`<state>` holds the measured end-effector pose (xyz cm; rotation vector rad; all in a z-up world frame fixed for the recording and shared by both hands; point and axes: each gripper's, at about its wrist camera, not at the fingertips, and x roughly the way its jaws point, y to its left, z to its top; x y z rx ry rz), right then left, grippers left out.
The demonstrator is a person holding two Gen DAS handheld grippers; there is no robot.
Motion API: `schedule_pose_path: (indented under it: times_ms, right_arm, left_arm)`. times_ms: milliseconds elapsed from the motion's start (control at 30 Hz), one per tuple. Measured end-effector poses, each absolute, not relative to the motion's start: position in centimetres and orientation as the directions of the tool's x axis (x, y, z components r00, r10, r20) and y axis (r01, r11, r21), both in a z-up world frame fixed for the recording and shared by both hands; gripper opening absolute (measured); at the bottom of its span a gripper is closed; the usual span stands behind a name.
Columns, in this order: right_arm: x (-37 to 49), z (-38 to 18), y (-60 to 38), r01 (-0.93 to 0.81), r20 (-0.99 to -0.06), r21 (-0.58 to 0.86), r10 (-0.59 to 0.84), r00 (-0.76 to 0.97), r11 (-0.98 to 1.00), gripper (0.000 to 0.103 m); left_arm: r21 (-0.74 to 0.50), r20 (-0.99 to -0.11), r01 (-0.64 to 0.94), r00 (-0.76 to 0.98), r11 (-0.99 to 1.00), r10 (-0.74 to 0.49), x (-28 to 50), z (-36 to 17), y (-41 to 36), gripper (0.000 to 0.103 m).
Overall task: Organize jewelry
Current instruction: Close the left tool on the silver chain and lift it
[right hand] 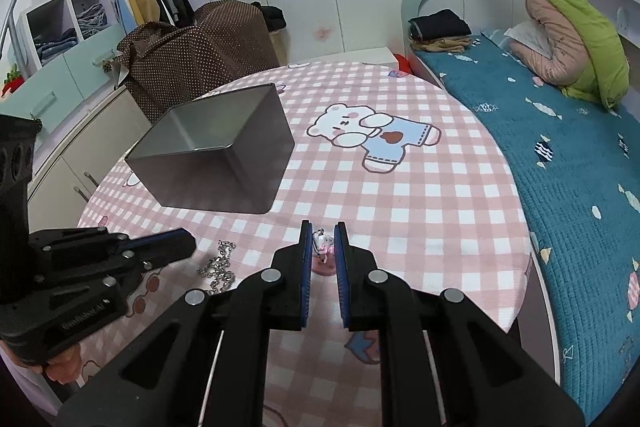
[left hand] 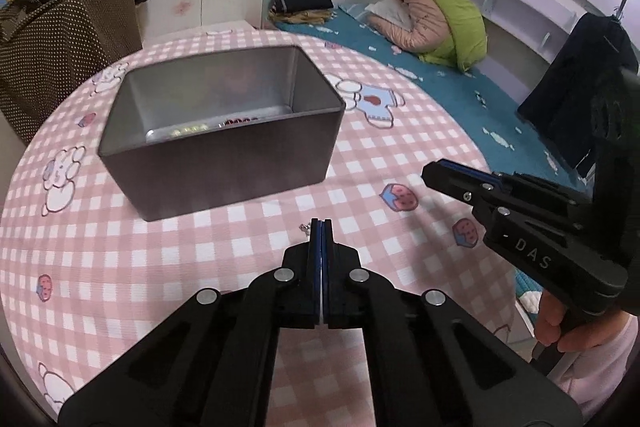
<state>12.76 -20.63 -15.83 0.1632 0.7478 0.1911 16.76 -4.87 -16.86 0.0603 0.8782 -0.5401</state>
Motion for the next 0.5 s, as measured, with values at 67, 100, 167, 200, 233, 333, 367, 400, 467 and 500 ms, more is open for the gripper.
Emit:
schedule_pose_path:
  times_ms: [67, 100, 167, 200, 233, 333, 367, 400, 467, 500]
  right_arm:
    - [12.7, -15.7, -20.5, -0.115, -0.658, 0.214, 0.23, 0.717, 0.97, 0.011]
    - [12.7, -15.7, -20.5, -0.116, -0.657, 0.213, 0.231, 0.718, 0.97, 0.011]
    - [12.5, -15.6, -20.4, -0.123, -0.653, 0.219, 0.238, 0.719, 0.968, 0.011]
    - [12.4, -15.6, -20.4, -0.124, -0.652, 0.219, 0.239, 0.719, 0.968, 0.011]
    - [12.4, -15.6, -20.4, -0.125, -0.652, 0.219, 0.241, 0.719, 0.968, 0.011]
    - [12.3, -15.7, -20.5, -0.124, -0.656, 0.221, 0.241, 0.716, 0.968, 0.011]
    - [12.3, -15.8, -20.6, -0.122, -0.656, 0.222, 0.241, 0.715, 0.967, 0.011]
    - [12.3, -15.8, -20.7, -0.121, -0.656, 0.224, 0.241, 0.715, 0.967, 0.011]
    - [12.3, -16.0, -21.0, -0.116, -0.657, 0.228, 0.24, 0.715, 0.967, 0.011]
    - [12.3, -16.0, -21.0, -0.113, -0.658, 0.229, 0.239, 0.714, 0.967, 0.011]
  left_arm:
    - [-0.194, -0.744, 0.506, 0.483, 0.841, -0.462, 16.6, -16.6, -4.8, 0.0]
    - [-0.203, -0.748, 0.515, 0.466, 0.833, -0.471, 16.6, -16.7, -4.9, 0.002]
    - [-0.191, -0.766, 0.508, 0.458, 0.84, -0.451, 16.5, -17.2, -5.4, 0.031]
    - [-0.18, -0.77, 0.506, 0.461, 0.843, -0.441, 16.4, -17.5, -5.7, 0.046]
    - [-0.178, -0.772, 0.509, 0.459, 0.842, -0.44, 16.3, -17.8, -6.0, 0.048]
    - [-0.135, -0.802, 0.502, 0.451, 0.854, -0.392, 16.5, -18.9, -6.9, 0.047]
    - [-0.11, -0.809, 0.499, 0.457, 0.86, -0.369, 16.5, -19.3, -7.1, 0.044]
    - [-0.074, -0.804, 0.503, 0.48, 0.861, -0.35, 16.3, -19.4, -7.4, 0.033]
    - [-0.054, -0.808, 0.497, 0.489, 0.866, -0.33, 16.5, -19.5, -7.4, 0.025]
    - [-0.056, -0.808, 0.492, 0.489, 0.869, -0.328, 16.6, -19.6, -7.4, 0.021]
